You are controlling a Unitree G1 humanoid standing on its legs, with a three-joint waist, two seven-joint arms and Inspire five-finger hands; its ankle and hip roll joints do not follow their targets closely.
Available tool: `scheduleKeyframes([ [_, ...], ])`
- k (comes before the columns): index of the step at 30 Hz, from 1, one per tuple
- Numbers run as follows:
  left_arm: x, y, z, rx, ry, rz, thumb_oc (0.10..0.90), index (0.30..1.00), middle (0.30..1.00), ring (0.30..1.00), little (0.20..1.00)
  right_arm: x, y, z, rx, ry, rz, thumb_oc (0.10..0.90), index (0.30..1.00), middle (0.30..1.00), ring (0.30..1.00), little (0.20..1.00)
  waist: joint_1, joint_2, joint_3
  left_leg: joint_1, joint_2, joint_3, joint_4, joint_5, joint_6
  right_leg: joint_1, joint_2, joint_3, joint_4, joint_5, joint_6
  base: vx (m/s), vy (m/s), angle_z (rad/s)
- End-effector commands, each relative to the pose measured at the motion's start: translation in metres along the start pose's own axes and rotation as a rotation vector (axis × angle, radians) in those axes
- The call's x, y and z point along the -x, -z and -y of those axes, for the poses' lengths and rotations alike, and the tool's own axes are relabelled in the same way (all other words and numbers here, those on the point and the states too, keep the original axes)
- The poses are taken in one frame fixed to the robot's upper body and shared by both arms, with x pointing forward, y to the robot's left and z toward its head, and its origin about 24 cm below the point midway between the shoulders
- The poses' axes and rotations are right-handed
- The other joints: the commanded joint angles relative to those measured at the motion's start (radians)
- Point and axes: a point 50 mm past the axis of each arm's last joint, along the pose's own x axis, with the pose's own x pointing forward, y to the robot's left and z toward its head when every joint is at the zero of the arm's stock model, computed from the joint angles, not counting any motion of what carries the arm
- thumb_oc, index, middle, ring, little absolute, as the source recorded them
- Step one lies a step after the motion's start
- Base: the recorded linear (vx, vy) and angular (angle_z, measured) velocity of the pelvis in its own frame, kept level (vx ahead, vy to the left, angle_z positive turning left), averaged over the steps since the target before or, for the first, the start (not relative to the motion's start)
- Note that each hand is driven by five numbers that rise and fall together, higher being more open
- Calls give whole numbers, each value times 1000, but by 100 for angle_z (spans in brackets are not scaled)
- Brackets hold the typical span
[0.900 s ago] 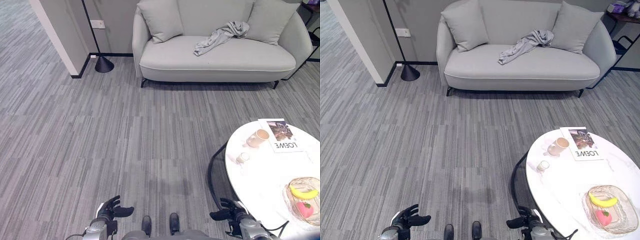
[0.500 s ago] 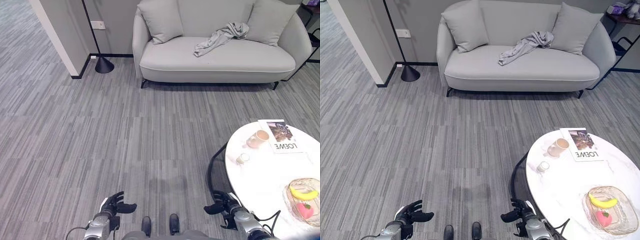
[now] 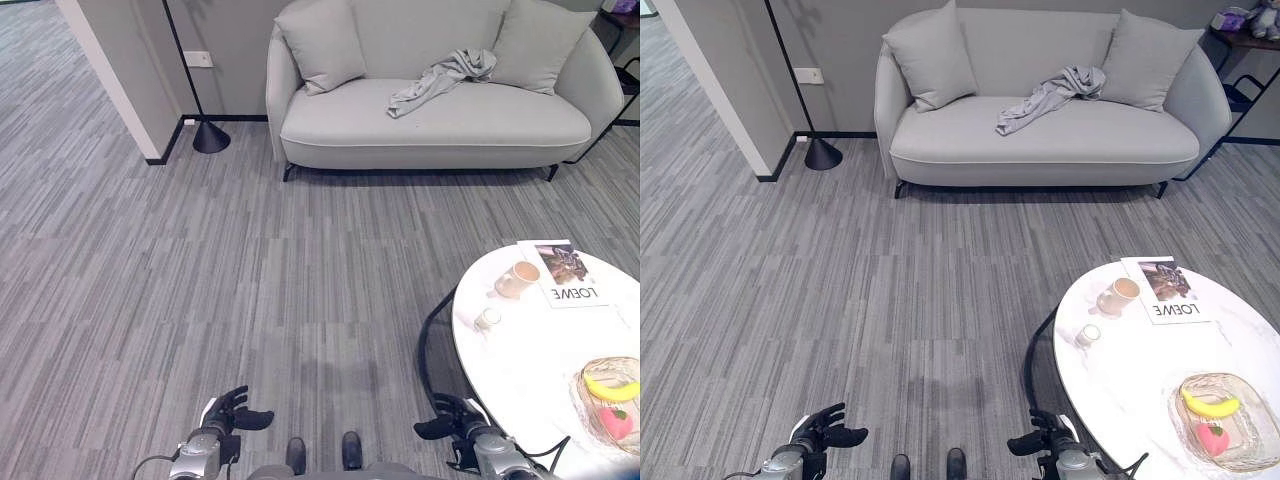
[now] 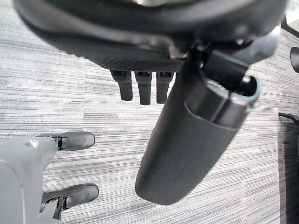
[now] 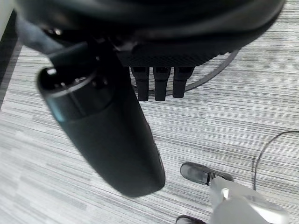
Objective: Hang the clothes on the sofa on the clothes rack.
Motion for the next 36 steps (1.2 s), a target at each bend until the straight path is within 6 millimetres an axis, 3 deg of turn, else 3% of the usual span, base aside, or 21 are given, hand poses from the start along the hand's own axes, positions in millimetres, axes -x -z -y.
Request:
scheduleKeyframes([
  [1, -6, -28, -5, -77, -12, 77, 800, 900, 900, 900, 900, -1, -18, 11, -19, 52, 74, 800, 900, 900, 900, 900, 13, -26, -33, 6, -5, -40, 4, -77, -11, -6, -39, 50, 4, 32, 45, 13, -31, 0],
  [9, -5, -31, -12, -45, -32, 92, 800, 900, 900, 900, 900, 0, -26, 18, 8, 59, 105, 800, 900, 900, 900, 900, 21, -25, -15, 3, 2, -36, 4, -69, -9, -16, -27, 43, 4, 28, 49, 15, -36, 0],
  [14, -1, -26, -16, 59, -42, 105, 800, 900, 900, 900, 900, 3, -22, 24, -19, 86, 124, 800, 900, 900, 900, 900, 31, -22, 11, 19, 28, -38, 21, -6, -10, -2, -15, 42, 4, 26, 46, 84, -83, 0],
  [16, 0, -25, -17, 62, -45, 104, 800, 900, 900, 900, 900, 4, -20, 24, -27, 89, 124, 800, 900, 900, 900, 900, 31, -26, 16, -2, 30, -40, 72, -10, -10, 1, -17, 44, 4, 29, 43, 87, -124, 2],
  [17, 1, -22, -20, 59, -50, 100, 800, 900, 900, 900, 900, 5, -15, 26, -36, 99, 116, 800, 900, 900, 900, 900, 29, -37, 27, -43, 34, -45, 169, -10, -8, 10, -23, 50, 4, 39, 39, 62, -92, 6],
  [18, 1, -22, -20, 59, -50, 100, 800, 900, 900, 900, 900, 5, -15, 26, -36, 99, 116, 800, 900, 900, 900, 900, 29, -36, 26, -45, 34, -46, 172, -11, -8, 9, -23, 49, 4, 39, 39, 89, -157, 10],
  [19, 1, -23, -22, 54, -53, 105, 800, 900, 900, 900, 900, 6, -16, 27, -39, 102, 126, 800, 900, 900, 900, 900, 31, -46, 42, -88, 29, -50, 274, -15, -9, 11, -30, 57, 19, 49, 38, 12, -180, 10],
  [20, 2, -29, -22, 48, -48, 129, 800, 900, 900, 900, 900, 6, -19, 29, -30, 105, 141, 800, 900, 900, 900, 900, 46, -67, 80, -207, 0, -65, 476, -21, -10, 14, -47, 68, 44, 59, 31, 10, -178, 16],
  [21, 2, -29, -22, 48, -48, 129, 800, 900, 900, 900, 900, 6, -19, 29, -30, 105, 141, 800, 900, 900, 900, 900, 45, -65, 78, -213, 2, -67, 484, -24, -10, 12, -45, 67, 44, 59, 31, 10, -242, 26],
  [22, 2, -35, -20, 40, -44, 150, 800, 900, 900, 900, 900, 6, -27, 27, -34, 100, 163, 800, 900, 900, 900, 900, 67, -90, 119, -340, -43, -87, 669, -48, -21, 31, -57, 82, 49, 69, 28, 23, -125, 18],
  [23, 2, -35, -20, 40, -44, 150, 800, 900, 900, 900, 900, 6, -27, 27, -35, 100, 163, 800, 900, 900, 900, 900, 67, -88, 118, -343, -42, -88, 675, -51, -21, 31, -55, 81, 49, 69, 28, 252, -119, -3],
  [24, 3, -41, -22, 61, -42, 177, 800, 900, 900, 900, 900, 6, -26, 25, -56, 98, 160, 800, 900, 900, 900, 900, 86, -81, 103, -404, -49, -74, 592, -46, -23, 81, -43, 100, 19, 62, 29, 227, 11, -22],
  [25, 3, -41, -22, 61, -41, 177, 800, 900, 900, 900, 900, 6, -26, 25, -56, 98, 160, 800, 900, 900, 900, 900, 88, -81, 106, -399, -48, -72, 592, -47, -23, 85, -44, 102, 18, 62, 29, 382, 22, -16],
  [26, 3, -42, -23, 73, -39, 181, 800, 900, 900, 900, 900, 6, -26, 24, -60, 98, 162, 800, 900, 900, 900, 900, 99, -79, 94, -390, -39, -60, 496, -41, -20, 100, -40, 114, 7, 64, 34, 315, 30, -13],
  [27, 4, -43, -22, 80, -34, 193, 800, 900, 900, 900, 900, 6, -25, 24, -62, 98, 163, 800, 900, 900, 900, 900, 108, -76, 88, -394, -34, -48, 387, -39, -18, 117, -38, 118, 4, 63, 37, 616, 72, -15],
  [28, 6, -48, -23, 52, -25, 221, 800, 900, 900, 900, 900, 6, -30, 27, -52, 108, 182, 800, 900, 900, 900, 900, 130, -66, 81, -420, -12, -41, 153, -24, -13, 143, -29, 120, 4, 67, 36, 635, 101, -13],
  [29, 7, -50, -24, 49, -28, 228, 800, 900, 900, 900, 900, 5, -32, 28, -48, 109, 180, 800, 900, 900, 900, 900, 140, -60, 81, -444, -10, -44, 70, -12, -11, 158, -25, 121, 4, 58, 32, 480, 84, -10],
  [31, 7, -49, -26, 30, -36, 219, 800, 900, 900, 900, 900, 4, -35, 29, -44, 114, 180, 800, 900, 900, 900, 900, 155, -64, 79, -467, -3, -37, 25, -8, -10, 175, -30, 122, 4, 57, 31, 462, 136, -12],
  [33, 9, -36, -39, 23, -63, 180, 800, 900, 900, 900, 900, 3, -34, 21, -41, 71, 180, 800, 900, 900, 900, 900, 182, -75, 9, -417, -15, -83, 14, 60, -38, 212, -69, 158, 13, 87, 16, 832, 306, -51],
  [36, 9, -37, -45, -5, -80, 175, 800, 900, 900, 900, 900, 3, -36, 19, -53, 66, 187, 800, 900, 900, 900, 900, 186, -85, -23, -396, -26, -91, 4, 82, -37, 193, -94, 170, 98, 103, 4, 452, 179, -67],
])
